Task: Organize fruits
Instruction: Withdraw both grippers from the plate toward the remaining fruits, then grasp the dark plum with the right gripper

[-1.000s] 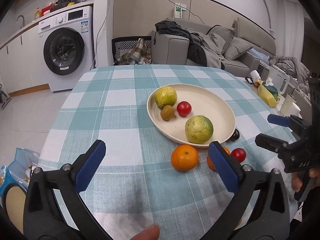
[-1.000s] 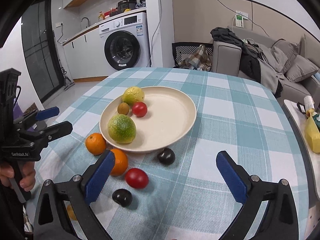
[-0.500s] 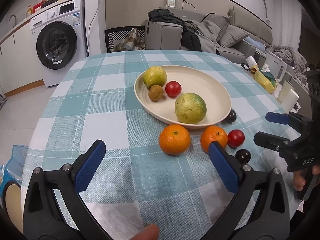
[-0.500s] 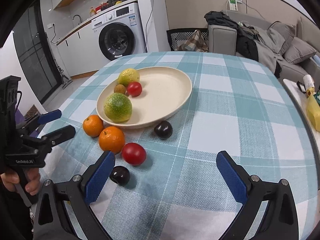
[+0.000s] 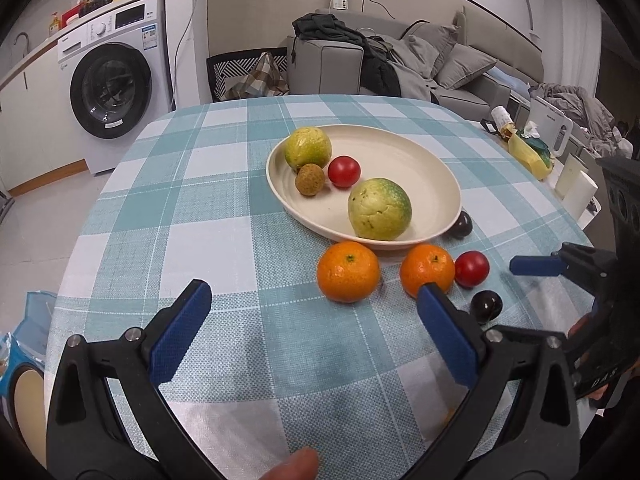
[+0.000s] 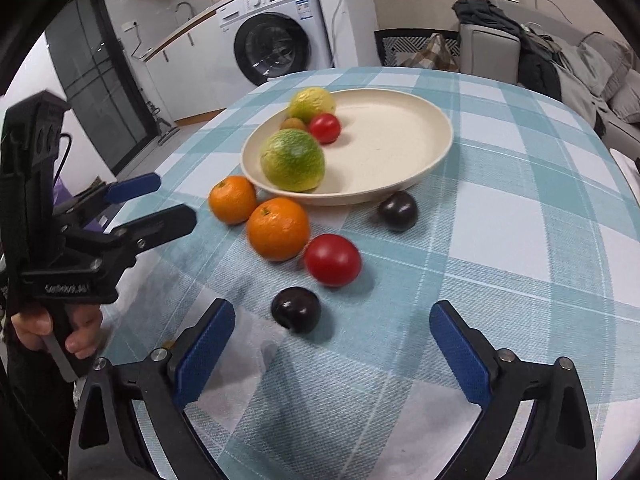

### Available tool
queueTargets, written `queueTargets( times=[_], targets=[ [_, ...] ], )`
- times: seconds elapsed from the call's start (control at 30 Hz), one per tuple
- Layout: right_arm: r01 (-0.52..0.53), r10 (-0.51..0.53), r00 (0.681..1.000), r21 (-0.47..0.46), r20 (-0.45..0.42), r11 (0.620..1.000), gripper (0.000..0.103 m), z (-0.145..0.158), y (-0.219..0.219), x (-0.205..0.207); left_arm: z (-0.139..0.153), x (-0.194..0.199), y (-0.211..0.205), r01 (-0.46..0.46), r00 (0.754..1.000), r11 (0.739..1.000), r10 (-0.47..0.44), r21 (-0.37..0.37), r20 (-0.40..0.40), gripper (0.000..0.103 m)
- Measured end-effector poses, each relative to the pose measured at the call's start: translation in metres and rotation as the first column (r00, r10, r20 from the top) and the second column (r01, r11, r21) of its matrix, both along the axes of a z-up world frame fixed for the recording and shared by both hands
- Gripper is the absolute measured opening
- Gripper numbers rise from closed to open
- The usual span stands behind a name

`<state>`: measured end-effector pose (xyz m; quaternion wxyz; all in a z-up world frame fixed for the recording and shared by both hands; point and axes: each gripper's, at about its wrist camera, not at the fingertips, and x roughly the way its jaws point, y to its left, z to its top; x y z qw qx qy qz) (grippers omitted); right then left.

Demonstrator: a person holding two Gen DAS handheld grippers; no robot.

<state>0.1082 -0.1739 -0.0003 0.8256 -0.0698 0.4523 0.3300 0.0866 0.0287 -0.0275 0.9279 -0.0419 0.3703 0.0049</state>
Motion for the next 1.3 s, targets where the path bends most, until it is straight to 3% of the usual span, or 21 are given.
queueTargets(
  times=[0.1,0.3,0.43,0.6,0.83,1.17,1.3],
  targets=[
    [-0.032,0.032,1.000,-0.012,0.001,0.999,0.083,-0.002,0.006,-0.006,0.000,0.000,0.002,-0.002,1.000,1.000,0.002,-0.006,-0.001,0.102],
    [-0.068,0.068,0.998,0.004,0.000,0.998,0.072,-0.001,0.009,-0.014,0.001,-0.001,0.000,0.010,1.000,1.000,-0.010,0.000,-0.004,0.102],
    [-0.076,0.076,0.997,-0.004,0.011,0.997,0.055,0.000,0.010,-0.019,0.000,-0.002,-0.003,0.024,1.000,1.000,-0.024,0.006,-0.017,0.102],
    [-0.088,0.089,0.996,-0.005,0.018,0.996,0.047,0.000,0.012,-0.021,0.002,-0.007,-0.006,0.058,0.998,0.998,-0.059,-0.019,-0.034,0.102],
    [-0.083,0.084,0.996,-0.029,0.034,0.996,0.032,0.000,0.013,-0.020,0.006,-0.014,-0.017,0.124,0.991,0.992,-0.123,0.003,-0.060,0.102],
    [-0.091,0.092,0.994,-0.011,0.052,0.996,0.027,0.013,0.005,-0.021,-0.006,-0.030,-0.040,0.285,0.949,0.957,-0.273,0.058,-0.159,0.102],
    [-0.104,0.104,0.993,0.000,0.063,0.995,0.027,0.021,0.001,-0.022,-0.008,-0.042,-0.043,0.343,0.928,0.939,-0.337,0.008,-0.160,0.102]
  ],
)
